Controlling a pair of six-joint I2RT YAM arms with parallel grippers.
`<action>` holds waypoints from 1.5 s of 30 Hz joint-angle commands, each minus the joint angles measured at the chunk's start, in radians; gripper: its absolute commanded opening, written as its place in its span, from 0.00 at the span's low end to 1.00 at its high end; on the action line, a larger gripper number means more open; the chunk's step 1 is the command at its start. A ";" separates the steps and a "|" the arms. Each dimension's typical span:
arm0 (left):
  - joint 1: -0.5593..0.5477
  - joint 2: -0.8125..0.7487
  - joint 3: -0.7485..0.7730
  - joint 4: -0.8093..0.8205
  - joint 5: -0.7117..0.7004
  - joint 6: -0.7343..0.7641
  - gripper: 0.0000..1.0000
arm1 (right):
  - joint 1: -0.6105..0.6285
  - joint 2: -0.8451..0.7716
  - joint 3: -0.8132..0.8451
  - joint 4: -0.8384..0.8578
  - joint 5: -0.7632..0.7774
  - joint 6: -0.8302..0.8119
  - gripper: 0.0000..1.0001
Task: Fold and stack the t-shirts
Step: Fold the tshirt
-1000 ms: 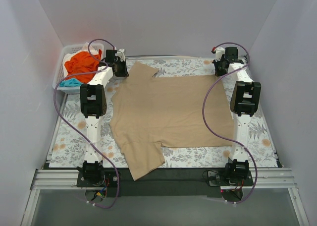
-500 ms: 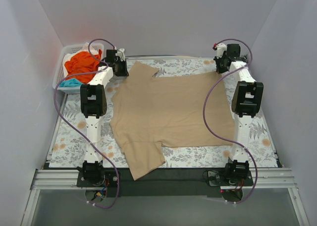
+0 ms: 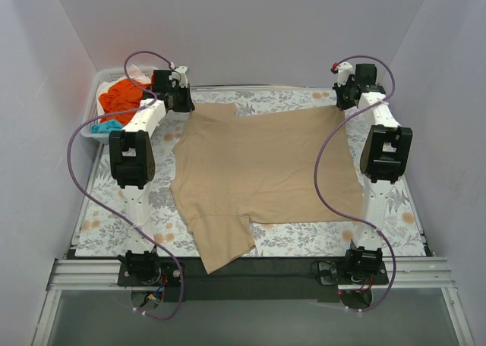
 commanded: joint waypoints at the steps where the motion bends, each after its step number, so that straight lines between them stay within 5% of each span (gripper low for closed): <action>1: 0.007 -0.157 -0.075 0.049 0.044 0.063 0.00 | -0.009 -0.086 -0.017 0.014 -0.022 -0.040 0.01; 16: 0.016 -0.385 -0.437 0.124 0.068 0.095 0.00 | -0.051 -0.223 -0.187 -0.027 -0.104 -0.113 0.01; 45: 0.034 -0.603 -0.684 0.116 0.091 0.130 0.00 | -0.095 -0.345 -0.365 -0.111 -0.214 -0.228 0.01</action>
